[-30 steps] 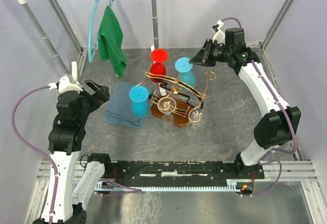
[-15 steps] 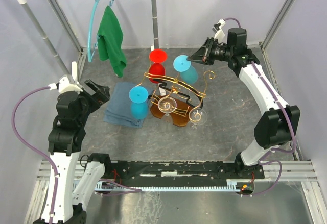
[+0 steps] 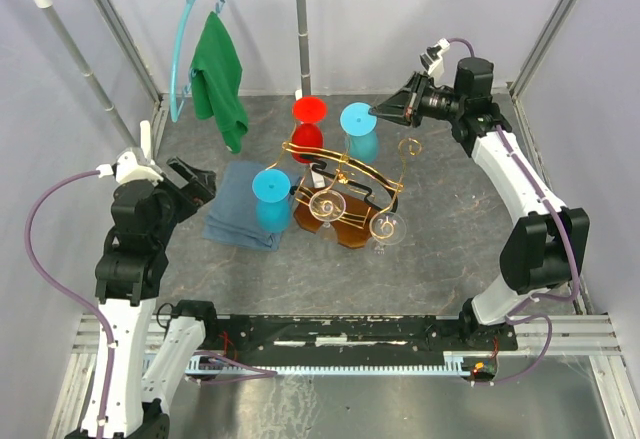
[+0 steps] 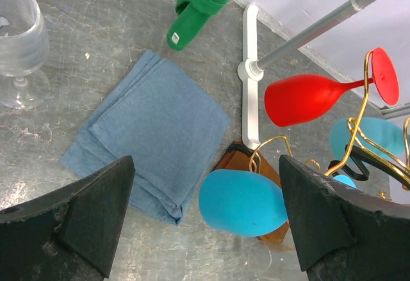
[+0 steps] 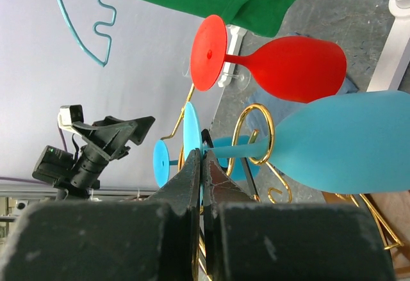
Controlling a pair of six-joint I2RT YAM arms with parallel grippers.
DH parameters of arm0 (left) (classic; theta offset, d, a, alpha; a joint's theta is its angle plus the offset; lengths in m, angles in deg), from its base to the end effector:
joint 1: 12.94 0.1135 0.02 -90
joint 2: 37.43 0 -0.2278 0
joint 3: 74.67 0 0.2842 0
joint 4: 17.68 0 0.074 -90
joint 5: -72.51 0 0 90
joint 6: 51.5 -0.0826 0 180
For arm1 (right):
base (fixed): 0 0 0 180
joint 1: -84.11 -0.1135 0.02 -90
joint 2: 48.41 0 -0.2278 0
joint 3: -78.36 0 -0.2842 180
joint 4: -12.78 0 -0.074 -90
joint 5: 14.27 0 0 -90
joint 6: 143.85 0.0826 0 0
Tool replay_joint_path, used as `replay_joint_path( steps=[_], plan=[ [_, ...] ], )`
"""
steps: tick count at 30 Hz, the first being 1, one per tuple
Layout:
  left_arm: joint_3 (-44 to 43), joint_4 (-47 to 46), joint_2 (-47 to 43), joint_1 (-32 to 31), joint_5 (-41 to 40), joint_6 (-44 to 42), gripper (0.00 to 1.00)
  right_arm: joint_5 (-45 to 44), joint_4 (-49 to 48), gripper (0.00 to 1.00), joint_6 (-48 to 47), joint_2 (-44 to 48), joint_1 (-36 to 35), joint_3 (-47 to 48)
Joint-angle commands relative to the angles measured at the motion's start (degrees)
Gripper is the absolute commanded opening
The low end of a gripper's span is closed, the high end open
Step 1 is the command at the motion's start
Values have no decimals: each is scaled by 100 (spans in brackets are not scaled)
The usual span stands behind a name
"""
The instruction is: Take the wine glass off the wine glass rack
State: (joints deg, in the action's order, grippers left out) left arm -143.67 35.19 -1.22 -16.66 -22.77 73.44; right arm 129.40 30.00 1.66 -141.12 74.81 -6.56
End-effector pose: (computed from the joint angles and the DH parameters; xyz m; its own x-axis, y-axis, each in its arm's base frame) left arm 0.2219 -0.0068 0.3483 -0.2685 -0.5540 -0.7880 -0.2140 0.8319 -0.5120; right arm 0.4171 0.1357 0.3213 -0.8555 0.3547 -0.3772 -0.2809 0.2939 0.9136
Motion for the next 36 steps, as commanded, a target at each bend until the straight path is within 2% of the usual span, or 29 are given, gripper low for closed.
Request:
replay_joint_path(
  steps=[1, 11, 16, 27, 36],
  plan=[
    [-3, -96, -52, -5, 193, 159, 100, 55, -79, 1, -174, 47, 5, 267],
    [-57, -26, -107, -5, 127, 83, 99, -286, 82, 1, -413, -446, 104, 984],
    [-17, -25, -89, -5, 133, 99, 99, -38, -5, 1, -268, -796, 90, 1429],
    [181, -268, 12, -1, 288, 189, 99, 643, -758, 1, 132, -222, -169, 492],
    [236, -305, 44, -6, 305, 172, 99, 586, 441, 1, -757, 404, -144, 4]
  ],
)
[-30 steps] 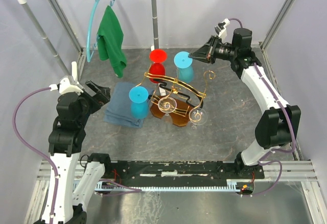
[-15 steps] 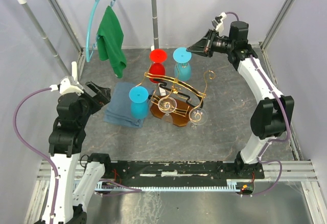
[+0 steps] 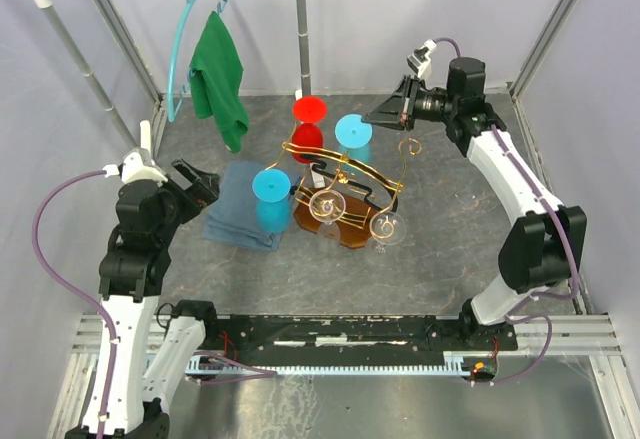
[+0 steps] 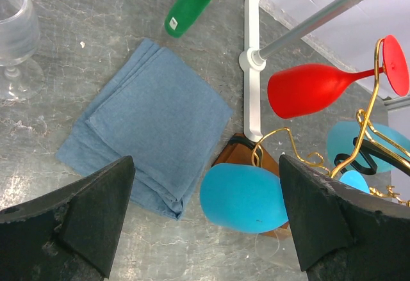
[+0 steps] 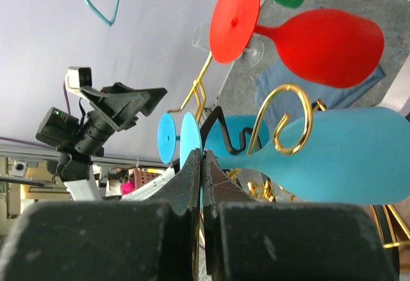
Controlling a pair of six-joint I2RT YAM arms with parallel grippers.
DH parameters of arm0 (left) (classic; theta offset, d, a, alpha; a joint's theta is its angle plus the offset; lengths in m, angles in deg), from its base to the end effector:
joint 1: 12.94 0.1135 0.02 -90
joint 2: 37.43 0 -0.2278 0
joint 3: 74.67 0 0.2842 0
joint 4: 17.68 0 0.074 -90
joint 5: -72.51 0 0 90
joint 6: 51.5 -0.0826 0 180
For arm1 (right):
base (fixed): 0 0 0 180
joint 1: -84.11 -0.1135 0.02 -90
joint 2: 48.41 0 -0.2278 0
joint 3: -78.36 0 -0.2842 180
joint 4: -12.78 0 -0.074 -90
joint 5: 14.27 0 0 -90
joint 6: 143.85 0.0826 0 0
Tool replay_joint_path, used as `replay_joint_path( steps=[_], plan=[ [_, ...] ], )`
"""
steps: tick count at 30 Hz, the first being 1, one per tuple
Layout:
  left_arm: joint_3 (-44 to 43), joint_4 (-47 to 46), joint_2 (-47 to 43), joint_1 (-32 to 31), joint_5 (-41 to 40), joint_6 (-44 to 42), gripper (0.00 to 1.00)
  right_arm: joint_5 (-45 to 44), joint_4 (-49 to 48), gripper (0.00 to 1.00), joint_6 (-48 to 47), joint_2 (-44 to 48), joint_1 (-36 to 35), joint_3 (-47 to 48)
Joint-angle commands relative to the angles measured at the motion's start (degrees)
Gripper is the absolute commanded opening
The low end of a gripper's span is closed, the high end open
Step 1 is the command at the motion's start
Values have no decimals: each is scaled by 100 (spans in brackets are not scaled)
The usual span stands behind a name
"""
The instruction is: Take the wine glass off the wine glass rack
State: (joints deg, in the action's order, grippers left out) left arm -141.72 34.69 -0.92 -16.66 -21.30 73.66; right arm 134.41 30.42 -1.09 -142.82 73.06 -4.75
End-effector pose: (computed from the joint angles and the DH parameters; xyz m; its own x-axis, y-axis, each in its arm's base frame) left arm 0.2268 -0.0092 0.3353 -0.3052 -0.5560 -0.7732 -0.2111 0.8312 -0.5144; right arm 0.4127 0.1525 0.3223 -0.8789 0.2500 -0.4062 -0.3457 0.2530 0.9036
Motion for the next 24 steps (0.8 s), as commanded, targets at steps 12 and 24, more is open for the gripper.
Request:
replay_joint_path(
  steps=[12, 24],
  plan=[
    [58, -281, 45, -5, 223, 54, 99, -440, 2060, 1, -1715, 949, 765, 58],
    [23, -230, 31, -6, 151, -78, 99, -1857, 3032, 1, -2576, -639, 1519, 2213]
  ],
)
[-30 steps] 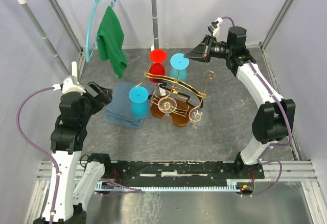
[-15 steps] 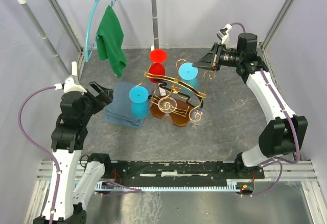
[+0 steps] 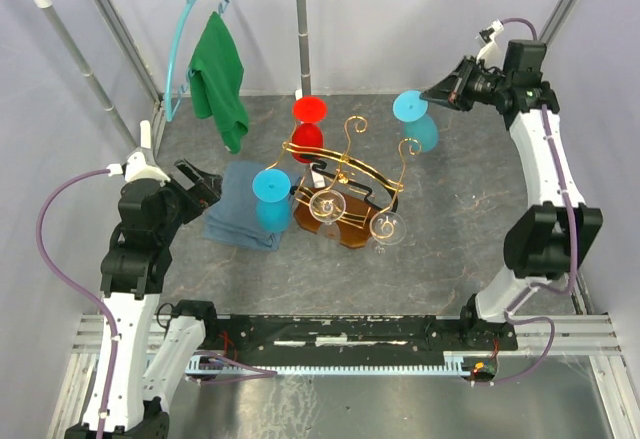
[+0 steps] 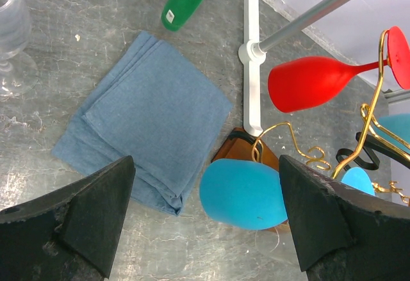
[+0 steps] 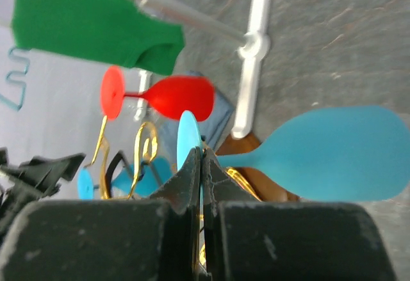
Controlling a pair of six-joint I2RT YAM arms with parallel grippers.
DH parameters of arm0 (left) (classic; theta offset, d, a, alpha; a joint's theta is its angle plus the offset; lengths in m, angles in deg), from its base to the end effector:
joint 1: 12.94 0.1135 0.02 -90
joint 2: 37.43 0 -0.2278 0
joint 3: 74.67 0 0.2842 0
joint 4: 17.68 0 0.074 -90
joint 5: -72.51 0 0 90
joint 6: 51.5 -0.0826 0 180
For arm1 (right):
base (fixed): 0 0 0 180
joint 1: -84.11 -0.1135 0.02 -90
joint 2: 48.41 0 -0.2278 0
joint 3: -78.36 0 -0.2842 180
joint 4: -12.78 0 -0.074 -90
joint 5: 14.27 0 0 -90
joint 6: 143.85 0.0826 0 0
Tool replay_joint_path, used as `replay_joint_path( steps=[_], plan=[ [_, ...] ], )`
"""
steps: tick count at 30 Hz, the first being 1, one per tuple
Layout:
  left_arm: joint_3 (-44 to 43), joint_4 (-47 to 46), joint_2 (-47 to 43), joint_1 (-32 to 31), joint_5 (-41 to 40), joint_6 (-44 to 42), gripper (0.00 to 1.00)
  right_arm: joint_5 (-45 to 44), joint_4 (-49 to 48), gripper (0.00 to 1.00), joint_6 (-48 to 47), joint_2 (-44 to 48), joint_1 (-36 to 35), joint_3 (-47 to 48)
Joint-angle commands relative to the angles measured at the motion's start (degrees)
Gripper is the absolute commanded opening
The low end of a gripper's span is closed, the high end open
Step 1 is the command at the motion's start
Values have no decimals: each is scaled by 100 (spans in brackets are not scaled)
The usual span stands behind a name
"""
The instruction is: Take the wine glass off the wine glass rack
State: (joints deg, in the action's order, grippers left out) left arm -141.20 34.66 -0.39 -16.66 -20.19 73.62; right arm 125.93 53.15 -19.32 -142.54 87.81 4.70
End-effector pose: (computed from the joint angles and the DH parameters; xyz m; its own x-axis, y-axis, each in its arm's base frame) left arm 0.2295 -0.0110 0.3298 -0.3293 -0.5545 -0.7643 -0.2053 0.8321 -0.5152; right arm 0.4292 0.0358 0.3409 -0.7477 0.4119 -0.5208 -0.2559 0.5450 0.7984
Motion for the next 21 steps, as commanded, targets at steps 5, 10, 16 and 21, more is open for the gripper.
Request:
replay_joint_path(
  steps=[5, 10, 16, 21],
  plan=[
    [-11, -284, -58, -5, 57, -67, 99, -3494, 2026, 1, -1969, -1679, -130, 2980],
    [16, -312, -32, 0, 107, -47, 99, -6056, 2650, 1, -3223, -2826, -421, 4394],
    [125, -604, -177, -5, 212, 0, 99, -8197, 1327, 1, -4756, -3731, -630, 4356],
    [54, -353, -114, -5, 34, -107, 99, -10179, -1497, 1, -7449, -4322, -799, 3639]
  ],
)
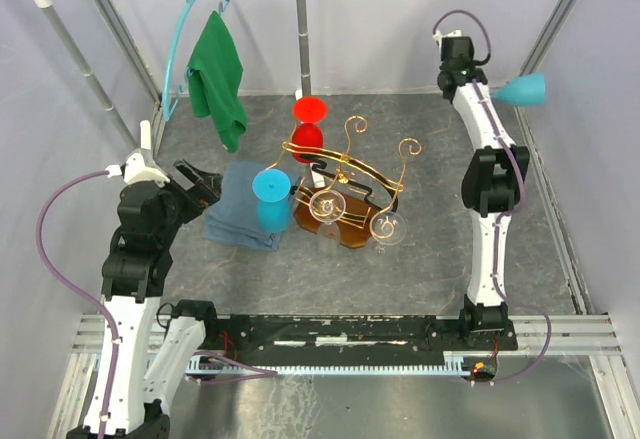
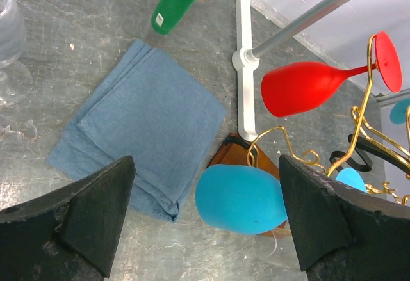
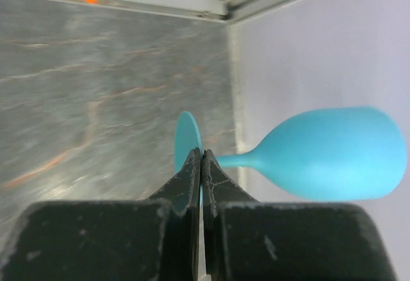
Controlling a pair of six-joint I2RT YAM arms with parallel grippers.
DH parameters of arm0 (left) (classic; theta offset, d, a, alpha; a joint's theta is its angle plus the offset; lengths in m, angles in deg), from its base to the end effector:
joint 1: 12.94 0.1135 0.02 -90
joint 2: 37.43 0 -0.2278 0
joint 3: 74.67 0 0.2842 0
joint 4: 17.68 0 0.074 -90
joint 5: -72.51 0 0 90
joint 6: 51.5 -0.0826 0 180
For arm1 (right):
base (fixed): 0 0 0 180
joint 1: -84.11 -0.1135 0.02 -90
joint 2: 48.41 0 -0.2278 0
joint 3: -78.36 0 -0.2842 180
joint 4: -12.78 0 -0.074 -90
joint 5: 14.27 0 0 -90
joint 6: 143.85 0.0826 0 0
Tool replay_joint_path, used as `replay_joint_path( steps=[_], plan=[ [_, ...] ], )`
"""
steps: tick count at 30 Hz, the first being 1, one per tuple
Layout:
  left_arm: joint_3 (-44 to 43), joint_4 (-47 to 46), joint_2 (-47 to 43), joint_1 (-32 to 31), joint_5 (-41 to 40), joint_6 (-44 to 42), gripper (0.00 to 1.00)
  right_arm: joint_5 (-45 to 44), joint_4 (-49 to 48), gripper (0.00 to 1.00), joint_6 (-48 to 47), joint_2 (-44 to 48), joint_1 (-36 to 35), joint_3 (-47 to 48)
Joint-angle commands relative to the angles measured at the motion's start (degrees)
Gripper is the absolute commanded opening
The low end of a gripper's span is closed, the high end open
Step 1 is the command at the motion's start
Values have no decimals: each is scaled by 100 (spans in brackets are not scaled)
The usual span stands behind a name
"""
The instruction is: Take the wine glass off the wine glass rack
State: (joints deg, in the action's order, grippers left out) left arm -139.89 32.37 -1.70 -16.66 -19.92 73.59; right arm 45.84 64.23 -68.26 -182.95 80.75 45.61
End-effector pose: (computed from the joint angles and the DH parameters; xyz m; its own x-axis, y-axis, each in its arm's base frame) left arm 0.2288 -0.0114 0.3315 -0.3012 -0.5560 -0.7747 -0.1808 0.8310 -0.5261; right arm 0.5720 -0.0076 0.2473 -0.6890 -0.2566 -0.6778 0.1711 0.8512 -0.4962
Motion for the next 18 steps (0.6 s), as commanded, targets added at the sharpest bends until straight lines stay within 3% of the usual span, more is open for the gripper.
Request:
replay_joint_path(
  steps=[1, 13, 18],
  plan=[
    [-100, -74, 51, -6, 48, -103, 99, -2232, -3047, 1, -2913, -364, -89, -605],
    [147, 62, 68, -3, 150, -47, 99, -2172, -5508, 1, -4747, -1771, 85, -891],
    [258, 20, 92, -6, 243, -12, 99, -1956, -5660, 1, -4849, -1961, 197, -1081]
  ],
)
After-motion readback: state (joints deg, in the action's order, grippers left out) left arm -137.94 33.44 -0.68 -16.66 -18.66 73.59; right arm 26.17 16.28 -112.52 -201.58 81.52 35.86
